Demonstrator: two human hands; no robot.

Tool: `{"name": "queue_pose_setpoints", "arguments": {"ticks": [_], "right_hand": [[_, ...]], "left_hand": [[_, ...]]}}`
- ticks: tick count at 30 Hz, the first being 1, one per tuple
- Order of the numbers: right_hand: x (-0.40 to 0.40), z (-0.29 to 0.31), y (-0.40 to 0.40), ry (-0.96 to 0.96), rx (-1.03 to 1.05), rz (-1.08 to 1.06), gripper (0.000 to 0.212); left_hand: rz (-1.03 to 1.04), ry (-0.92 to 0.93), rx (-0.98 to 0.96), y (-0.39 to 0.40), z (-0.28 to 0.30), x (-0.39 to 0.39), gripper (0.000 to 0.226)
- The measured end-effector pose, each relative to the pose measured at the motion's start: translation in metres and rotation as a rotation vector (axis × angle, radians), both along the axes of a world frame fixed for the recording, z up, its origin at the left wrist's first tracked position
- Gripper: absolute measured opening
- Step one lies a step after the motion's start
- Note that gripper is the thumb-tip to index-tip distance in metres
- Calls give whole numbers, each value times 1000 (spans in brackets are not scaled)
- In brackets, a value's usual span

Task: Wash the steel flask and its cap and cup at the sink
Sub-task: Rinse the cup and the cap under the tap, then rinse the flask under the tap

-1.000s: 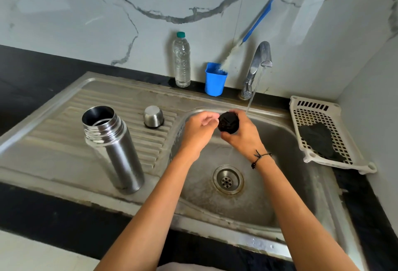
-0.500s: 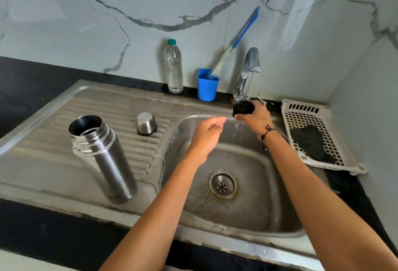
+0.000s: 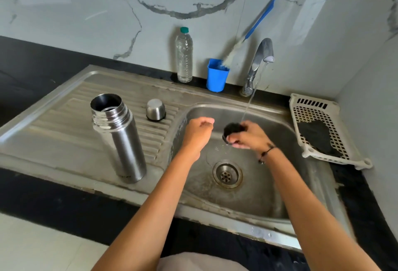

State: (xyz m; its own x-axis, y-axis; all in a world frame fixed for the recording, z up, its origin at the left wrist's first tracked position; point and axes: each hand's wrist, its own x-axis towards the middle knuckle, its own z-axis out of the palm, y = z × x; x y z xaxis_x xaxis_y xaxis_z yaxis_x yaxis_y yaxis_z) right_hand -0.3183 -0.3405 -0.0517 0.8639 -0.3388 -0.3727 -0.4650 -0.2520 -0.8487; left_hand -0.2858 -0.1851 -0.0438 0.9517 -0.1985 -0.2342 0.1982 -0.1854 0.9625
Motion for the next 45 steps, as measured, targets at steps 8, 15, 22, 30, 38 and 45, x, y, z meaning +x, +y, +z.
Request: {"name": "queue_pose_setpoints", "arguments": {"ticks": [8,15,22,30,38,45], "right_hand": [[11,-29,24,141,-250,62,42],[51,-23,61,-110,-570,266,54],[92,-31,130,-392,-519,637,47],[113,-49,147,-457,-621,701,51],[82,-29,136,-509,-436,617,52],[14,7,154,-558,-102,790,49]], "left_hand": [[8,-40,62,19,-3,-8,29],[201,-17,84,47,4,-12,53],[249,-92,209,70,8,-24,55],[111,-235,372,78,7,-38,59],[196,-657,317,83,4,-54,31],[479,-1198,205,100,29,-63,18]]}}
